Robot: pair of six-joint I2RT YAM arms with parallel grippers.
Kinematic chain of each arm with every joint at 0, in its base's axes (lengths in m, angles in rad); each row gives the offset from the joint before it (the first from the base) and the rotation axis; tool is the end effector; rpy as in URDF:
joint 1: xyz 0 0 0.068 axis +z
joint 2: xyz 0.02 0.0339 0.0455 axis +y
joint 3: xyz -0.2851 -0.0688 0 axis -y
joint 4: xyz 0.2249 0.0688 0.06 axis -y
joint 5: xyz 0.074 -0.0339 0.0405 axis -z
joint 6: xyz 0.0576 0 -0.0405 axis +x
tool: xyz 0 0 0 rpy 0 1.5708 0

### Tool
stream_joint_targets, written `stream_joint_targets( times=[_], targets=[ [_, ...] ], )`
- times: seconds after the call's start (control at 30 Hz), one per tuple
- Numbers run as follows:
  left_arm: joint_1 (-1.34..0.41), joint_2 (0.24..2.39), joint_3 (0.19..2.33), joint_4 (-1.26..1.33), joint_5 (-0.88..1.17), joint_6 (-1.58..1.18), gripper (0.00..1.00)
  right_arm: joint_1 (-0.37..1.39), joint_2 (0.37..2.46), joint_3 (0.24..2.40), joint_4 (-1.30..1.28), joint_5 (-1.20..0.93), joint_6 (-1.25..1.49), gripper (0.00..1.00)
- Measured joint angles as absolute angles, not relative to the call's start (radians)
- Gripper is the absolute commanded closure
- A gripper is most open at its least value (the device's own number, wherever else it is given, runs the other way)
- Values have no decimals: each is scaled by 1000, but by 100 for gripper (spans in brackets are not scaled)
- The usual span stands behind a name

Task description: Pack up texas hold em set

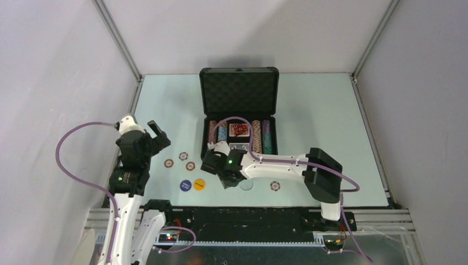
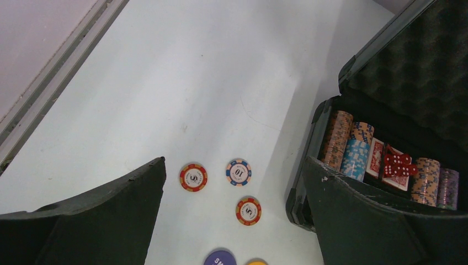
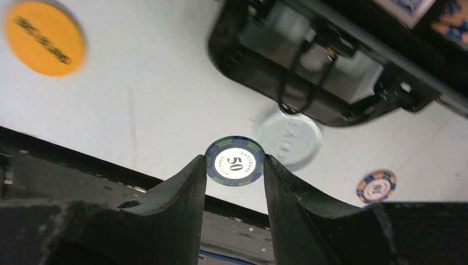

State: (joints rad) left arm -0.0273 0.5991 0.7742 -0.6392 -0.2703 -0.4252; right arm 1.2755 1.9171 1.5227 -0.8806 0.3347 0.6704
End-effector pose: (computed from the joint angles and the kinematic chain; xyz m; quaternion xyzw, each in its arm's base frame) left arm 0.1117 0.0123 0.3146 -0.2360 0.8124 -0.0051 0.5332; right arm 0.1301 0.3627 0.2278 -0.2672 0.9383 0.0274 0.2180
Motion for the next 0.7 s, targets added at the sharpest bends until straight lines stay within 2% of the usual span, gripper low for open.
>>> stream_joint_targets(
  times=[0.4, 0.7],
  targets=[
    [-27, 599, 774, -639, -270, -425, 2, 1187, 1667, 1175, -896, 360, 768, 52],
    [-27, 600, 774, -639, -270, -425, 2, 1004, 1496, 960, -837, 342, 765, 52]
  ],
)
